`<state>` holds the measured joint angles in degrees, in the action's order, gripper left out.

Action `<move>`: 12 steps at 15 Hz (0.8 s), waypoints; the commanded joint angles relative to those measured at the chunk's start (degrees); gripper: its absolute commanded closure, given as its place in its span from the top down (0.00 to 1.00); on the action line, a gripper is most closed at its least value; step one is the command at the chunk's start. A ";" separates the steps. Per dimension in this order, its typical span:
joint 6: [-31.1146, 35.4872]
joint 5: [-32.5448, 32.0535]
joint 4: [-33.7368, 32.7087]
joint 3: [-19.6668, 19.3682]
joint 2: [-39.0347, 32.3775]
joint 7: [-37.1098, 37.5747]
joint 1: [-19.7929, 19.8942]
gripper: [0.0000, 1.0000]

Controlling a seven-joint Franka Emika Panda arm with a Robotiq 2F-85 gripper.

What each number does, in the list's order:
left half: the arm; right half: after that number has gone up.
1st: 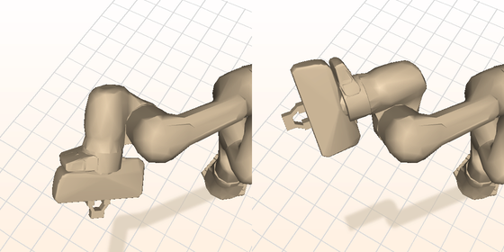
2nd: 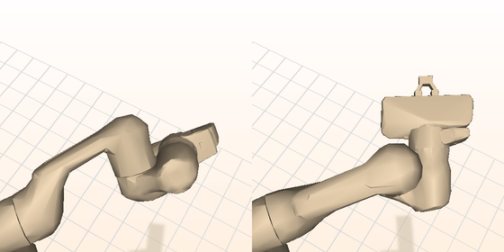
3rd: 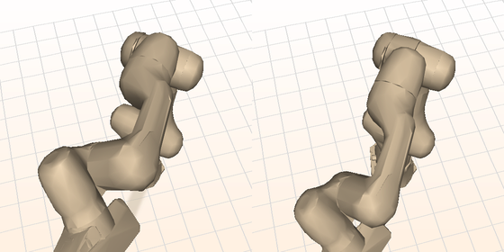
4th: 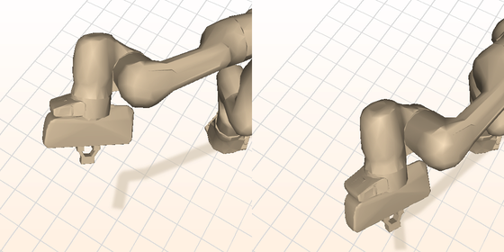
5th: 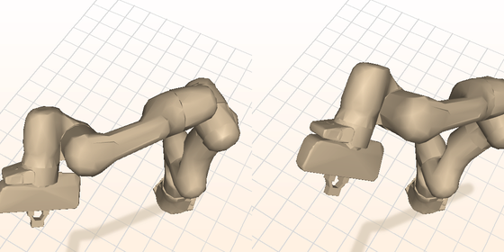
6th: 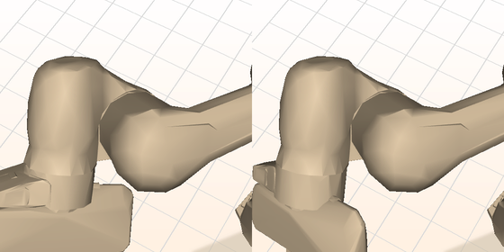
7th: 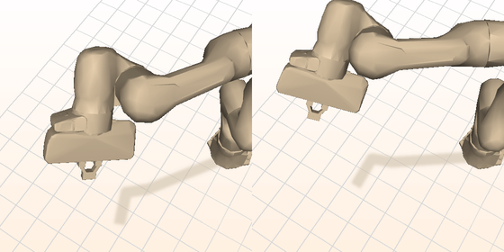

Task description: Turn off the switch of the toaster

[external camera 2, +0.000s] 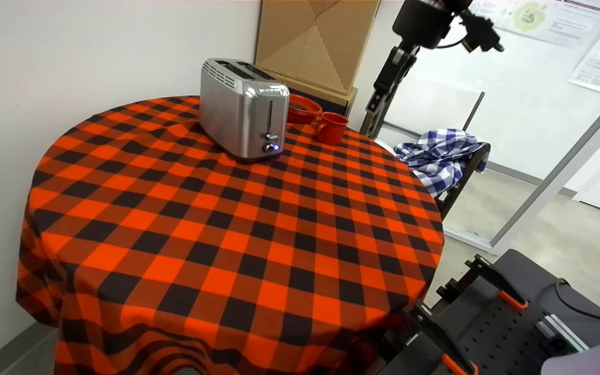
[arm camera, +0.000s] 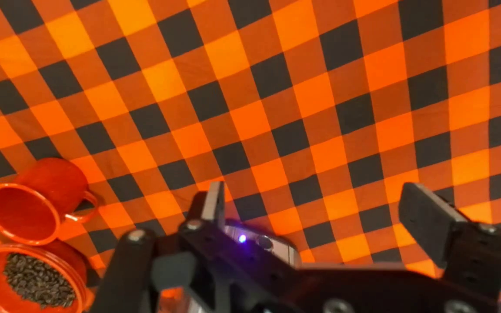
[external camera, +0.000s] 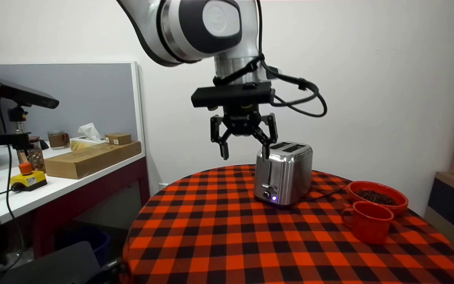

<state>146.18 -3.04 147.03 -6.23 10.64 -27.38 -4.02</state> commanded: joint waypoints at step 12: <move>13.25 -1.90 -17.81 5.08 -29.83 -0.59 5.27 1.00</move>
<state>158.00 -2.23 133.41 -2.33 -14.65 -31.27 0.00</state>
